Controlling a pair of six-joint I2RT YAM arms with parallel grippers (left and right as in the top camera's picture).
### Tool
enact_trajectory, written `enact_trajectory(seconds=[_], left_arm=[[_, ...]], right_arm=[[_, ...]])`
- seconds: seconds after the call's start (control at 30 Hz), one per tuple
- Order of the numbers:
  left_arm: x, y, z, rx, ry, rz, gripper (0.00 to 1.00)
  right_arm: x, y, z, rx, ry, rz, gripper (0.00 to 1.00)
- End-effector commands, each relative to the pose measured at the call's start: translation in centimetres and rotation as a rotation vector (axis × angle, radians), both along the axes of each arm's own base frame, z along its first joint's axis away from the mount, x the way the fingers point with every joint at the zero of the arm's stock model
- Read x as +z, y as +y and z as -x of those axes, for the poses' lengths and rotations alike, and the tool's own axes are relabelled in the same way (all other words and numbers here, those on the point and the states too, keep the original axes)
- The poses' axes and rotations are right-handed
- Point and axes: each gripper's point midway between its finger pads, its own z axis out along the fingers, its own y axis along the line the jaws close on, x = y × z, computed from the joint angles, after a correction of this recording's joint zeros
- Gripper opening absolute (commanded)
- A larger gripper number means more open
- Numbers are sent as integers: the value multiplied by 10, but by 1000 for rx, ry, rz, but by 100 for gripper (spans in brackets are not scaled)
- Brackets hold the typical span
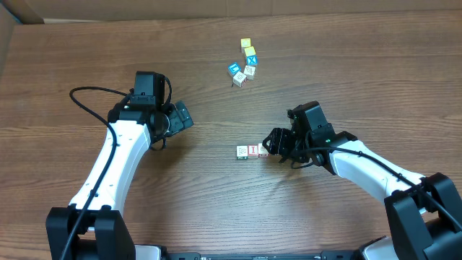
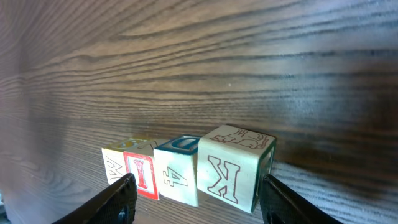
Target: Flip 4 blocks
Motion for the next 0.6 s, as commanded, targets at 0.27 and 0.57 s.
enact_trajectory(seconds=[0.27, 0.57], left_arm=[[4, 2, -3, 11, -12, -7, 100], [4, 2, -3, 11, -12, -7, 100]], right_arm=[[4, -5, -19, 28, -115, 36, 68], [48, -18, -53, 23, -155, 100, 44]])
